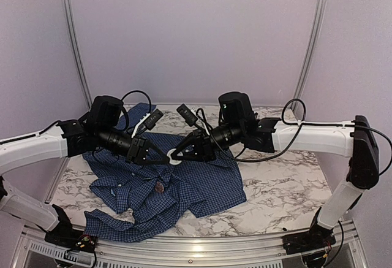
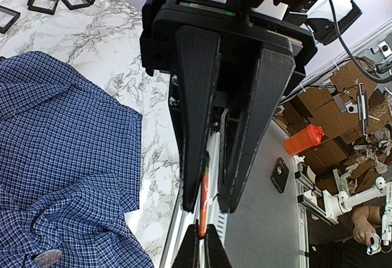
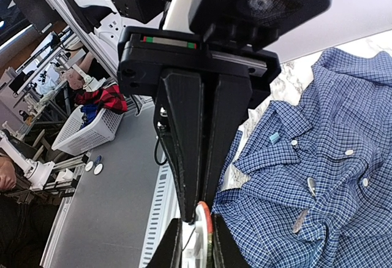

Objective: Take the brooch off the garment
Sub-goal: Close the brooch securely.

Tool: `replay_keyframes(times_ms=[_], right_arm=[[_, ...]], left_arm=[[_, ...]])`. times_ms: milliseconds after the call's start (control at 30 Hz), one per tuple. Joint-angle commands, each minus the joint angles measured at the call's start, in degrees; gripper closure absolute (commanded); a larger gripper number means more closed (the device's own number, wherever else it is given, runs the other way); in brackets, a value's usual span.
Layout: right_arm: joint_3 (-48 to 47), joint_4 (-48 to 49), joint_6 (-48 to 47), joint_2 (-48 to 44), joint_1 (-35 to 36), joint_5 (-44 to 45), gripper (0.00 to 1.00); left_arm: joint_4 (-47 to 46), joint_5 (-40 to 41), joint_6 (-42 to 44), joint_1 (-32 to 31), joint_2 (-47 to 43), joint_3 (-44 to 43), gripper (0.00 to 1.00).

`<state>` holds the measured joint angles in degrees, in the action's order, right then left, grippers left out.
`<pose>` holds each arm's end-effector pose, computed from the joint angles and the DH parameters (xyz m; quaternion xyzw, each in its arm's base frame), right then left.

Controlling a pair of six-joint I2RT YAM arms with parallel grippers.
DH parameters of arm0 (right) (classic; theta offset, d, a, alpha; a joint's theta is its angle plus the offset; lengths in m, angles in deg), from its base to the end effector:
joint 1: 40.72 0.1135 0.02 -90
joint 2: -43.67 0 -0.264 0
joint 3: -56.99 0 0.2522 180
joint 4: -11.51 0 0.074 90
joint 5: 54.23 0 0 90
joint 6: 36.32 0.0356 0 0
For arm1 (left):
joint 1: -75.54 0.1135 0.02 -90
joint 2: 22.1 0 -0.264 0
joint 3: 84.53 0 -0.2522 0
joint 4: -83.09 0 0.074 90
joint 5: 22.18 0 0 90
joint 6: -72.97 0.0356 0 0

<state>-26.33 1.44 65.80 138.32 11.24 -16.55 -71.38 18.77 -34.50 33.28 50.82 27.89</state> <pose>0.2106 0.3149 0.2921 -0.4862 0.6125 0.5771 0.2355 0.1870 -0.2063 0.2924 0.3699 0.7289 -0.5366 0.2095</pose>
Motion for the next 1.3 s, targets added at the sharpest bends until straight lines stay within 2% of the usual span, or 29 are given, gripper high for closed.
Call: replay_keyframes(times_ms=[0, 133, 300, 533, 733, 1000, 1267], right_arm=[[-2.1, -2.2, 0.1, 0.6, 0.9, -3.5, 0.82], [-2.6, -1.5, 1.3, 0.6, 0.7, -4.1, 0.77], [-2.1, 0.4, 3.6, 0.3, 0.1, -5.8, 0.77], [-1.5, 2.5, 5.9, -1.2, -0.4, -6.8, 0.61], [-1.3, 2.0, 6.4, -1.7, -0.5, -6.2, 0.6], [-1.7, 1.4, 6.9, -1.1, -0.7, -5.5, 0.8], [-1.4, 0.5, 5.9, -1.0, -0.7, -6.1, 0.9]], left_arm=[[2.7, 0.1, 3.3, 0.6, 0.0, -2.9, 1.0], [4.8, 0.5, 5.0, 0.3, 0.2, -3.5, 1.0], [7.9, 2.7, 7.8, -0.8, -0.3, -4.9, 1.0], [12.6, 6.4, 11.2, -2.0, -0.6, -6.8, 1.0], [14.2, 8.3, 12.5, -3.2, -0.7, -7.9, 1.0], [15.4, 9.8, 13.9, -4.6, -0.6, -8.9, 1.0], [15.5, 9.6, 14.1, -4.7, -0.4, -8.9, 1.0]])
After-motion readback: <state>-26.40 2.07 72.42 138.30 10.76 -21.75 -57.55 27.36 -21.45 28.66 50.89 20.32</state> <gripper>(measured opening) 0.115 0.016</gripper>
